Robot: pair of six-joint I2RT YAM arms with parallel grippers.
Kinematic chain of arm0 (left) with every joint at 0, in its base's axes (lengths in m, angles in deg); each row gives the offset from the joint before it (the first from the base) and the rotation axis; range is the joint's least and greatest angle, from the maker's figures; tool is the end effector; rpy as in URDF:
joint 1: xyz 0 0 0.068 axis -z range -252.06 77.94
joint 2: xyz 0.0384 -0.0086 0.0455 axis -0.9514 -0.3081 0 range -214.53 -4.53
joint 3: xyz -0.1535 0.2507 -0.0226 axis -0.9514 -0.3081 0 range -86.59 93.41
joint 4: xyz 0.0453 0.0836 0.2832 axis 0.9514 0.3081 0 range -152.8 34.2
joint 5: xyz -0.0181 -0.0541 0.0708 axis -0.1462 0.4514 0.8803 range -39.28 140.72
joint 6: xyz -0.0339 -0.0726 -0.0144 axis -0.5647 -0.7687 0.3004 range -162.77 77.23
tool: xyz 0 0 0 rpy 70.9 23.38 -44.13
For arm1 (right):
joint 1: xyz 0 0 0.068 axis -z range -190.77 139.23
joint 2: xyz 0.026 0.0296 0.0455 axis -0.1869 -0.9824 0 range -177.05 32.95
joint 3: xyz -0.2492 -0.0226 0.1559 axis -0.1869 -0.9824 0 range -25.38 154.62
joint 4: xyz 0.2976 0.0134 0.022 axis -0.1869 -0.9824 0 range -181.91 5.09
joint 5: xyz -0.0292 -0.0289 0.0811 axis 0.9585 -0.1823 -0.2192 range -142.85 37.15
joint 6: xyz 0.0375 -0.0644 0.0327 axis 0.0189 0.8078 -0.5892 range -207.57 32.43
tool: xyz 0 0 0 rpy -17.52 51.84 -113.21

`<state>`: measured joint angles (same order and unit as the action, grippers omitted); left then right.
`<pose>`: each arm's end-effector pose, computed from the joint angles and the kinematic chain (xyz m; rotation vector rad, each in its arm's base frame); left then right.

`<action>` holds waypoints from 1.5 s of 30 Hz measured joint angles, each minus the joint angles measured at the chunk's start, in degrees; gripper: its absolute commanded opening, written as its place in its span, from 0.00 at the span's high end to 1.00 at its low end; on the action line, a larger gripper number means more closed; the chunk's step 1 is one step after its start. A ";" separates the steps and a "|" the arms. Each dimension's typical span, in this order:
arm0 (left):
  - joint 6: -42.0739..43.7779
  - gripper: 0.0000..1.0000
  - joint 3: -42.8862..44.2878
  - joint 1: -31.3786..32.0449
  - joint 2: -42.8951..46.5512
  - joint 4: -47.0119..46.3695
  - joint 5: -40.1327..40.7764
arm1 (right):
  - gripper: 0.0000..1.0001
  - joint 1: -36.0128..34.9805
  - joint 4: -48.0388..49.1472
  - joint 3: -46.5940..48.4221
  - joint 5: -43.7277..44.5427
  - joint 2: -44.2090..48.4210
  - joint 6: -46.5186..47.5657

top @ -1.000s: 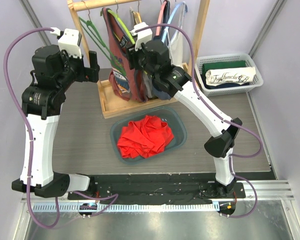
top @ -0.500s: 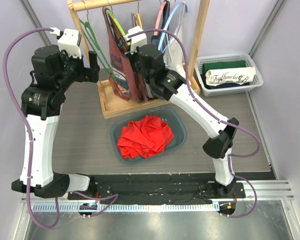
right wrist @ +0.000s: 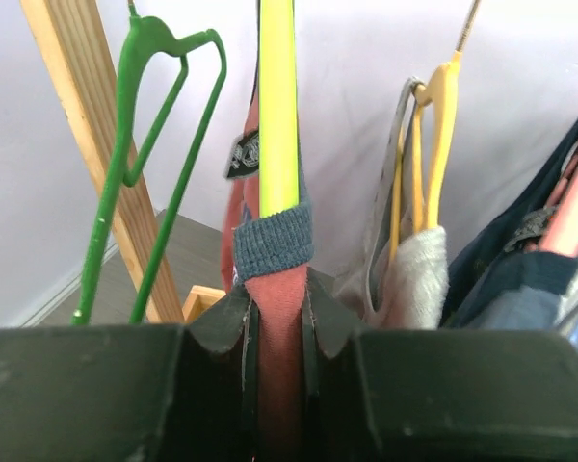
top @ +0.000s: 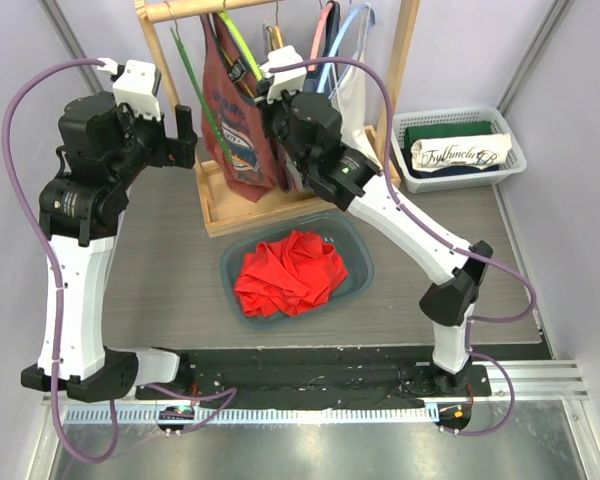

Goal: Remove the tank top from the hanger
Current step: Pick up the hanger from the clothesline.

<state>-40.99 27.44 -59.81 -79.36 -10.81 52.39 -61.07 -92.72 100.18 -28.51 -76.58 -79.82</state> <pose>0.2629 -0.0548 0.5846 0.1984 1.7840 -0.1047 0.3478 0.3735 0.5397 -0.3755 1.3978 0.3063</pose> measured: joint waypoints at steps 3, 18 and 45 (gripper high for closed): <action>0.07 0.00 -0.42 0.00 0.11 0.00 0.00 | 0.99 0.00 1.79 -3.63 0.20 2.25 -0.37; 0.04 0.00 -0.59 0.00 0.09 0.04 -0.20 | 0.99 -3.61 -4.22 -18.71 -2.38 17.38 -2.01; -3.04 0.00 1.03 0.00 -2.29 0.11 -3.34 | 0.99 -3.74 -15.80 -23.91 -26.47 53.48 -5.81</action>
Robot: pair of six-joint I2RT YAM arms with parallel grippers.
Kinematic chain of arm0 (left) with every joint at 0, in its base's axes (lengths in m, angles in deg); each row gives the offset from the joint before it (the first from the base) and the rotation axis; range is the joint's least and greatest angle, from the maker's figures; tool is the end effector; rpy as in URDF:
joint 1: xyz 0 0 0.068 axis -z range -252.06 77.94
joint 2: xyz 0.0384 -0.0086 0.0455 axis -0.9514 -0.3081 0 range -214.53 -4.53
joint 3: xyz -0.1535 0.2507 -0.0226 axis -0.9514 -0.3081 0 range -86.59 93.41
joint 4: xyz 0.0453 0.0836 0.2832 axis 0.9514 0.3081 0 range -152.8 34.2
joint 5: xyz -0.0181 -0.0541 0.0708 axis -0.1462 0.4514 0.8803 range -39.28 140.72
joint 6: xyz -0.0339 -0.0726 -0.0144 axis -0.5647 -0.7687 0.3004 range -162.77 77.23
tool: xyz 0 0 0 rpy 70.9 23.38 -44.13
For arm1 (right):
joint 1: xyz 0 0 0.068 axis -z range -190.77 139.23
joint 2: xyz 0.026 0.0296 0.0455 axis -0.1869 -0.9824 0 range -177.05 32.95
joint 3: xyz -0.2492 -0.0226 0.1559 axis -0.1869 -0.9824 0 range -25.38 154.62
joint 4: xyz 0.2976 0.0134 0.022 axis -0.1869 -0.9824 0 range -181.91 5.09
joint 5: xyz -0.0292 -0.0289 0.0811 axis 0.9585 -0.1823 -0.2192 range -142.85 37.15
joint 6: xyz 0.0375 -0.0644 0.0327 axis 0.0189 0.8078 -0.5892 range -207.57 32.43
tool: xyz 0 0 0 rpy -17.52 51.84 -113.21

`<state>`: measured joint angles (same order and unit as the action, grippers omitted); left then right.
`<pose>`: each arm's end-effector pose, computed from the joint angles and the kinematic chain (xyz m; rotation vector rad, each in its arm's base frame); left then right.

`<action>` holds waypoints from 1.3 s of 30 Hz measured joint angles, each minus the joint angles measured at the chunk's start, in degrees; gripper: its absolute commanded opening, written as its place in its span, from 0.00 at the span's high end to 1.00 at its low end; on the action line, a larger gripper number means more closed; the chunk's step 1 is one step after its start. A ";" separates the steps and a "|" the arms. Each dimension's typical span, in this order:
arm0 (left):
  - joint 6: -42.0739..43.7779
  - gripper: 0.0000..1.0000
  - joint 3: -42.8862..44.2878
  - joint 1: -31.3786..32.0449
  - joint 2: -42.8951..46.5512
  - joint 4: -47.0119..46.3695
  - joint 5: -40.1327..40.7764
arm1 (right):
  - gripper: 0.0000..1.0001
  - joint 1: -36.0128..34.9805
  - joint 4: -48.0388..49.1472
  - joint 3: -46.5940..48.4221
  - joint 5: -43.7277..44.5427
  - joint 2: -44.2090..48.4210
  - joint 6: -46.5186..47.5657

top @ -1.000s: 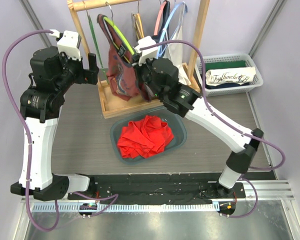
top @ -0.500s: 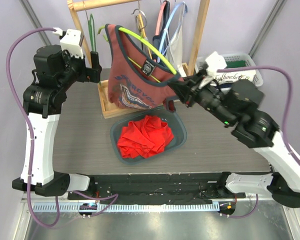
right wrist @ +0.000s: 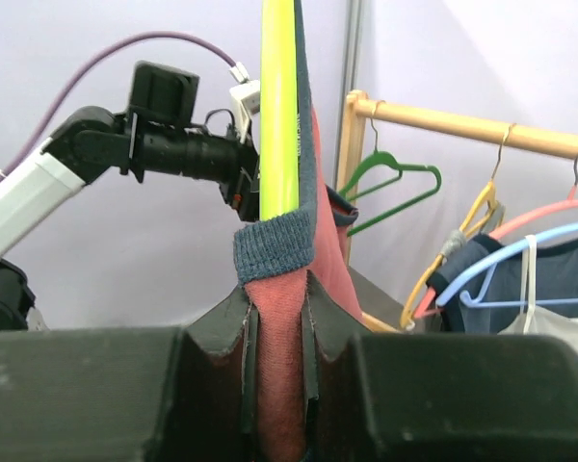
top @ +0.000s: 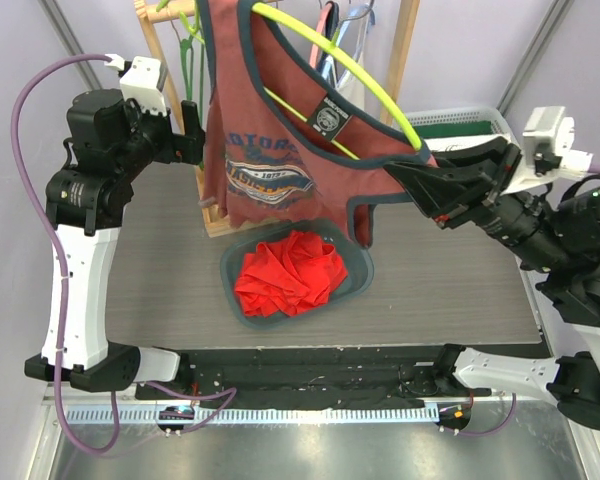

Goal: Remove the tank top from the hanger
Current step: Pick up the hanger from the clothesline.

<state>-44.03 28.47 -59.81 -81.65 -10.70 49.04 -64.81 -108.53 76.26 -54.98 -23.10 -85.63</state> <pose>0.2769 -0.0621 0.5799 0.1951 1.8115 -0.1935 0.0860 0.1231 0.6505 -0.6056 1.0676 0.8190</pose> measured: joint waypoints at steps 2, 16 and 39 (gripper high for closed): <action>0.00 0.00 0.00 0.00 0.00 0.02 -0.02 | 0.99 0.00 0.04 1.38 -0.87 0.07 0.39; -0.04 0.00 0.02 0.00 -0.04 0.00 -0.17 | 0.99 -0.02 -1.73 13.44 -3.13 0.33 5.07; -1.25 0.00 0.31 0.00 -0.24 0.22 -2.08 | 0.99 -0.02 -4.44 13.22 3.63 -7.85 14.03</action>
<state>-45.28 28.78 -59.81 -81.89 -10.48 46.97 -64.83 -112.96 89.49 -51.36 -30.95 -71.60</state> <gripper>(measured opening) 0.996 0.198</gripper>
